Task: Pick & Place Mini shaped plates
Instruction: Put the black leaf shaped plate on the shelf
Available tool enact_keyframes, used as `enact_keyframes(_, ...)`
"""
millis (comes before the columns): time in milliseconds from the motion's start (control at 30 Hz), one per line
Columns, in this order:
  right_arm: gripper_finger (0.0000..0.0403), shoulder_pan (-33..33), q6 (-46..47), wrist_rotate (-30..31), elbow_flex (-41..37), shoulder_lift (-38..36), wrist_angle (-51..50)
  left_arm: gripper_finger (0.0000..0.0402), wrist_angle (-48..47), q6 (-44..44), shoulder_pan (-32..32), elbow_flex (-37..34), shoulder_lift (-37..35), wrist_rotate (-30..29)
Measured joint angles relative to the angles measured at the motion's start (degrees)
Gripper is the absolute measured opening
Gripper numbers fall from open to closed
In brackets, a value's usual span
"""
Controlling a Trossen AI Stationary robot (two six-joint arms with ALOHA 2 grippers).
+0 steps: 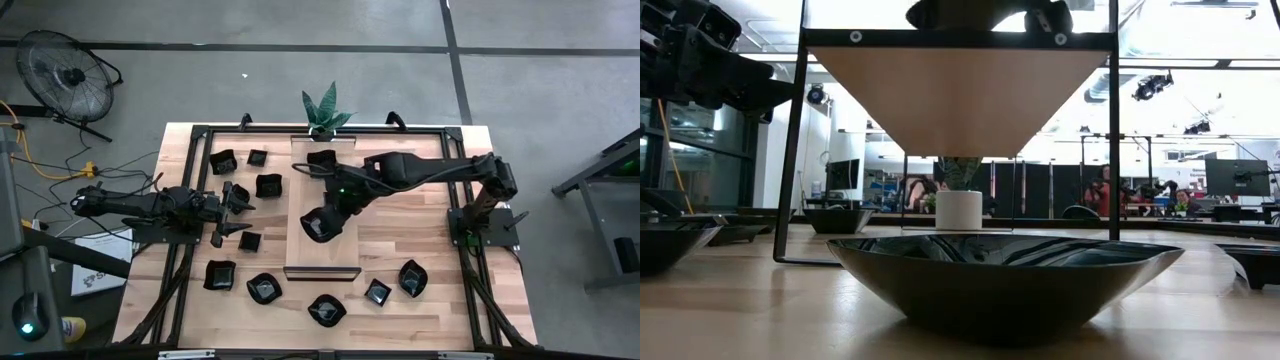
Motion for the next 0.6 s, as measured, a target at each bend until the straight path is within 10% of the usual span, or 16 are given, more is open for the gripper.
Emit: enact_keyframes(600,0.0000,1.2,0.5,-0.3,0.0,2.8,-2.0,0.0234,0.0,0.0,0.0,0.0,0.0,0.0)
